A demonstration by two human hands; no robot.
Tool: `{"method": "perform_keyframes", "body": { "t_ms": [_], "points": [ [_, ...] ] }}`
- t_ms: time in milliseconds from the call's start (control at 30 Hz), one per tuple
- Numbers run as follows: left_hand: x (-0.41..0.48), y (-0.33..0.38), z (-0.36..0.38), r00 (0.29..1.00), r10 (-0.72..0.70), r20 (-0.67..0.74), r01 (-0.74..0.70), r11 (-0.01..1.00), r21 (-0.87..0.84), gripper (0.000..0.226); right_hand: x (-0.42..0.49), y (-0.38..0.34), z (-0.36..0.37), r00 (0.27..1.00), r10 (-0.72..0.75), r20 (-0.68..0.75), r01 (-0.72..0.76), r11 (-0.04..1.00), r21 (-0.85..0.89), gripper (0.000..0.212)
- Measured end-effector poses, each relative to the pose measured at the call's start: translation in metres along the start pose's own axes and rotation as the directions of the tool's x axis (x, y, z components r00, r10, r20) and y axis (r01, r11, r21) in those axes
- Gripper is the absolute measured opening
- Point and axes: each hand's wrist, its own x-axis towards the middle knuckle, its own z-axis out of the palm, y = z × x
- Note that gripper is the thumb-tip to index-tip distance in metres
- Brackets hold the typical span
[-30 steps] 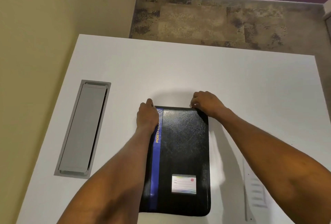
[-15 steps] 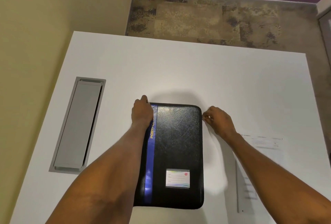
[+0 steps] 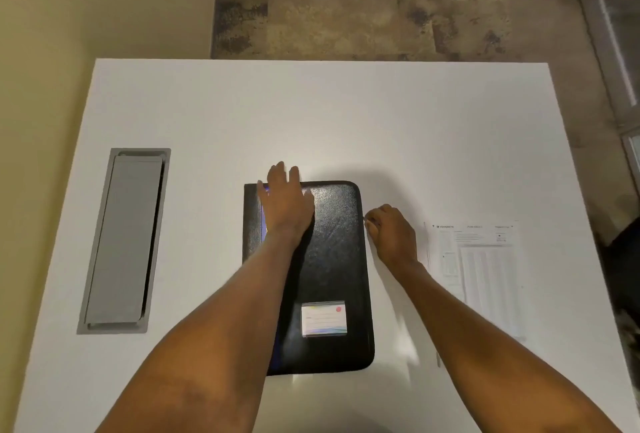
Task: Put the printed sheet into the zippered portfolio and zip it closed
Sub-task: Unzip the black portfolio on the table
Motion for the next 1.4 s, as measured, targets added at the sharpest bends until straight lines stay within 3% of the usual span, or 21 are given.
{"method": "perform_keyframes", "body": {
  "t_ms": [200, 367, 567, 767, 1400],
  "points": [
    [-0.005, 0.066, 0.024, 0.97, 0.045, 0.238, -0.035, 0.998, -0.047, 0.075, -0.008, -0.004, 0.007, 0.997, 0.061, -0.052, -0.056, 0.995, 0.084, 0.015],
    [-0.005, 0.087, 0.035, 0.946, 0.004, 0.323, -0.002, 1.0, -0.006, 0.089, -0.006, 0.0, 0.008, 0.998, 0.027, -0.054, -0.024, 0.998, 0.053, 0.013],
    [-0.005, 0.09, 0.039, 0.95, 0.011, 0.313, -0.005, 1.0, -0.019, 0.088, -0.008, 0.01, 0.006, 0.997, -0.053, -0.047, 0.05, 0.997, -0.062, 0.016],
    [-0.004, 0.09, 0.042, 0.958, 0.005, 0.285, 0.003, 1.0, -0.029, 0.08, -0.022, 0.014, 0.015, 0.999, -0.035, -0.041, 0.03, 0.992, -0.121, 0.017],
    [-0.002, 0.089, 0.038, 0.955, 0.008, 0.297, 0.019, 0.996, -0.086, 0.082, -0.162, 0.05, 0.035, 0.998, 0.007, 0.062, -0.002, 0.996, -0.087, 0.013]
  ]
}}
